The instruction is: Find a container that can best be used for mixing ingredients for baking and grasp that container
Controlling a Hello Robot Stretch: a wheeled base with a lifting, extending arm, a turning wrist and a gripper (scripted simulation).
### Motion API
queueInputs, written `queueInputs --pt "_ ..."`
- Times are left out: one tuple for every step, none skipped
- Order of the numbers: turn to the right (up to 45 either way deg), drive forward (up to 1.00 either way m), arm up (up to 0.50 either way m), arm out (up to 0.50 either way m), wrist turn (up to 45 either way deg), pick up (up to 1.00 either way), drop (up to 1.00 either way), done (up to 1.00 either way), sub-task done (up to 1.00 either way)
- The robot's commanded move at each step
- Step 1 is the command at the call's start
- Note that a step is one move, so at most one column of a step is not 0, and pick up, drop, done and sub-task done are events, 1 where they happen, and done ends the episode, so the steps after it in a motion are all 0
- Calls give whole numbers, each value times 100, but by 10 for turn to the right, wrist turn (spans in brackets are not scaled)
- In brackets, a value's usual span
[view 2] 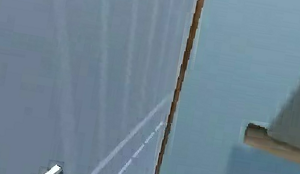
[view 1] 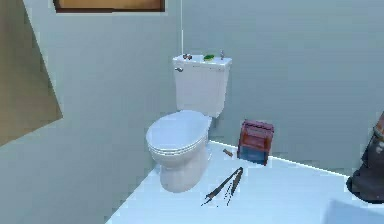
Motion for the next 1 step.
queueInputs --pt "0 65 0 0 0 0 0 0 0"
